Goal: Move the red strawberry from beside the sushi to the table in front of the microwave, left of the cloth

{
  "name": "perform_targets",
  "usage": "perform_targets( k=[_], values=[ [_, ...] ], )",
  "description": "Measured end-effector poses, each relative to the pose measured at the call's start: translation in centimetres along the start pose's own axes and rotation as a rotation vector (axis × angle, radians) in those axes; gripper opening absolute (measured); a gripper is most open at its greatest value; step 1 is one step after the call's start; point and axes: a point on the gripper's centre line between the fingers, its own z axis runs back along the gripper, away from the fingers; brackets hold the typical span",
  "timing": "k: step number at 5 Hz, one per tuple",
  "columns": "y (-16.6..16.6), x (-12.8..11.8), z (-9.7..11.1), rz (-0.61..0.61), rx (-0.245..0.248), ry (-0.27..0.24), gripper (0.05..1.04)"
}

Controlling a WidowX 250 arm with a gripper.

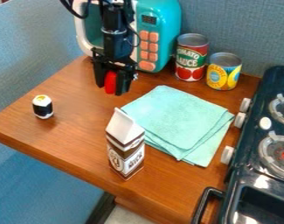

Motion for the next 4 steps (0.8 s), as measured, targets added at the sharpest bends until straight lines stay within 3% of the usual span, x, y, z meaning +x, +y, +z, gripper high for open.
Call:
perform_targets(
  k=[2,4],
  values=[
    [1.1,3.4,-3.0,0.05,-0.011,0.059,0.821],
    [1.8,4.2,-3.3,0.089,0.002,0.083,0.819]
  ],
)
